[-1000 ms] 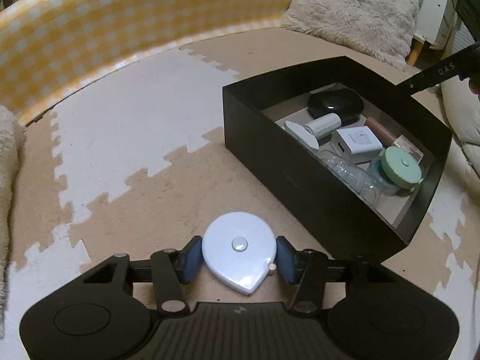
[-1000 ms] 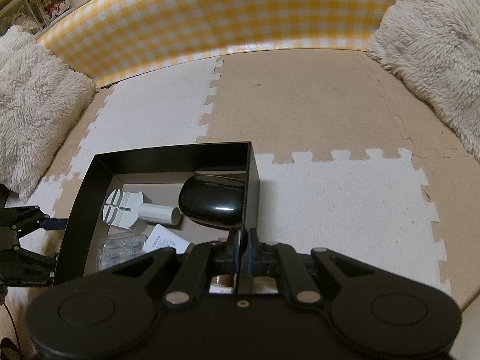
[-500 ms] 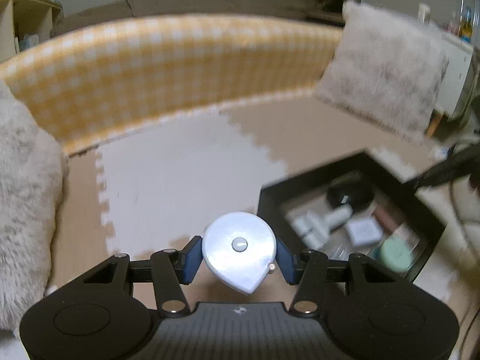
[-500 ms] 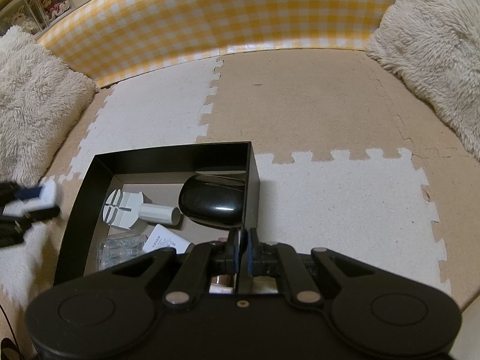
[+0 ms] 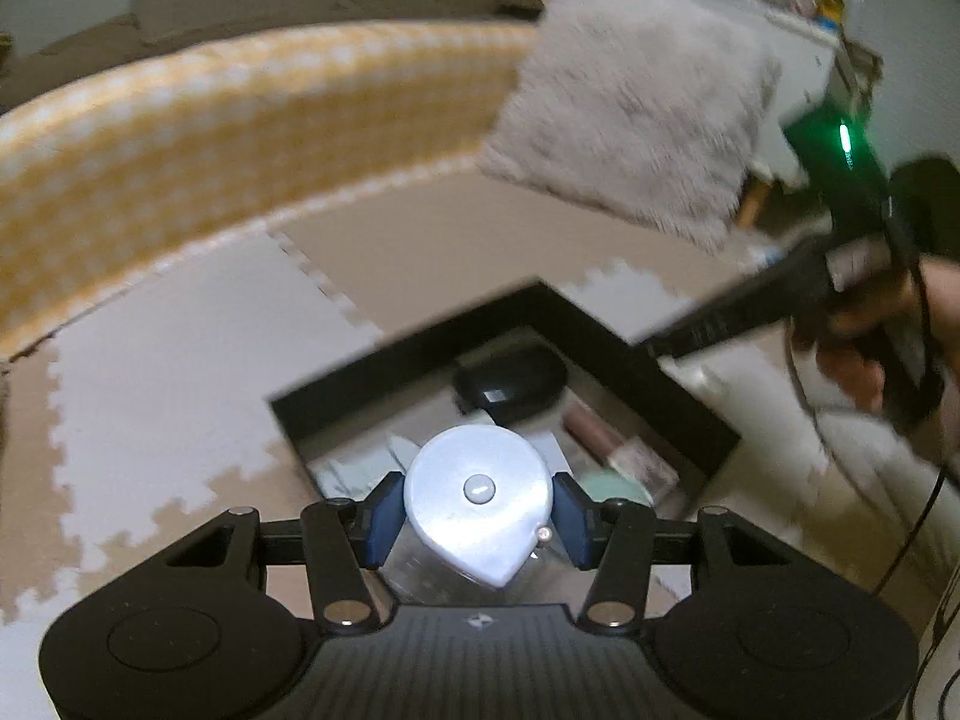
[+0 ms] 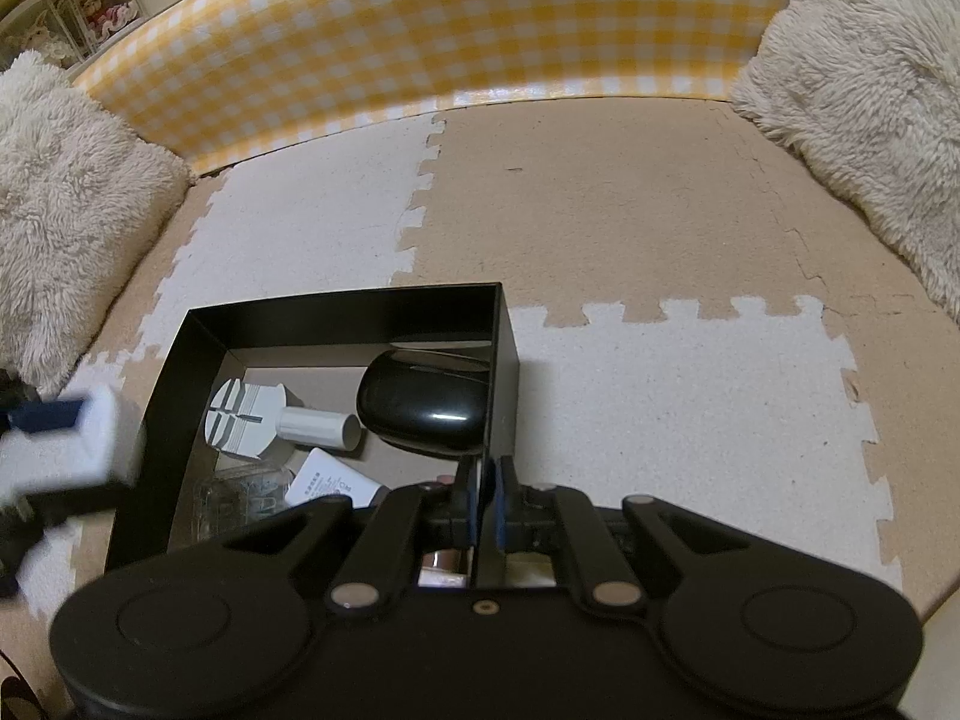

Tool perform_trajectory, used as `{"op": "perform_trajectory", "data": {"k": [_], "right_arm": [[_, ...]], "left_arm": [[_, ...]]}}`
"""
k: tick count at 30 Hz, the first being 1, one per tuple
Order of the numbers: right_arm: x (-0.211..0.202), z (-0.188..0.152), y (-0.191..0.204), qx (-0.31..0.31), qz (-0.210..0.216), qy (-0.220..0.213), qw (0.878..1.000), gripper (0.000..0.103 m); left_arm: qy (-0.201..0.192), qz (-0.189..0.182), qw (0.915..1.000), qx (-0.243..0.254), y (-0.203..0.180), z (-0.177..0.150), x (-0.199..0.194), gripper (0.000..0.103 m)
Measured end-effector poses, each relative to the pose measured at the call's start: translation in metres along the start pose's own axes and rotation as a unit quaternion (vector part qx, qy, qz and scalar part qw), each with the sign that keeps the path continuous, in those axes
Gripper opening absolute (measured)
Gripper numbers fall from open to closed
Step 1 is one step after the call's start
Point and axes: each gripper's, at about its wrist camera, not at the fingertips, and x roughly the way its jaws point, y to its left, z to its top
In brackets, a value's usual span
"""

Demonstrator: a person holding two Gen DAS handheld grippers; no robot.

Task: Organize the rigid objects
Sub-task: 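Carry the white tape measure into the black box and open the left tool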

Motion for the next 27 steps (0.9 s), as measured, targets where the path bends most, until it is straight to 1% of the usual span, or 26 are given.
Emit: {"op": "perform_trajectory", "data": {"k": [2, 4, 8, 11, 13, 15, 16, 17, 18, 23, 27], "right_arm": [[0.000, 0.000, 0.000, 0.000, 0.000, 0.000, 1.000, 0.006], [0.000, 0.000, 0.000, 0.000, 0.000, 0.000, 1.000, 0.006], [0.000, 0.000, 0.000, 0.000, 0.000, 0.000, 1.000, 0.006], [0.000, 0.000, 0.000, 0.000, 0.000, 0.000, 1.000, 0.006], [0.000, 0.000, 0.000, 0.000, 0.000, 0.000, 1.000, 0.006], [0.000, 0.000, 0.000, 0.000, 0.000, 0.000, 1.000, 0.006], [0.000, 0.000, 0.000, 0.000, 0.000, 0.000, 1.000, 0.006], [0.000, 0.000, 0.000, 0.000, 0.001, 0.000, 1.000, 0.006], [0.000, 0.000, -0.001, 0.000, 0.001, 0.000, 1.000, 0.006], [0.000, 0.000, -0.001, 0.001, 0.001, 0.001, 1.000, 0.006], [0.000, 0.000, -0.001, 0.002, 0.002, 0.001, 1.000, 0.006]], "left_arm": [[0.010, 0.002, 0.9999, 0.009, -0.006, -0.005, 0.009, 0.053], [0.013, 0.010, 0.9998, 0.011, -0.009, -0.008, 0.018, 0.053], [0.022, 0.021, 0.9995, 0.005, -0.009, -0.009, 0.033, 0.053], [0.027, 0.023, 0.9993, 0.005, -0.007, -0.009, 0.035, 0.053], [0.022, 0.023, 0.9995, 0.004, -0.006, -0.009, 0.036, 0.054], [0.024, 0.021, 0.9995, -0.001, -0.005, -0.007, 0.034, 0.060], [0.024, 0.020, 0.9995, -0.004, -0.004, -0.007, 0.033, 0.067], [0.024, 0.019, 0.9995, -0.007, -0.004, -0.006, 0.032, 0.071], [0.026, 0.018, 0.9994, -0.012, -0.003, -0.006, 0.031, 0.073], [0.030, 0.015, 0.9990, -0.029, -0.002, -0.004, 0.027, 0.086], [0.030, 0.013, 0.9984, -0.046, -0.001, -0.003, 0.023, 0.093]]}}
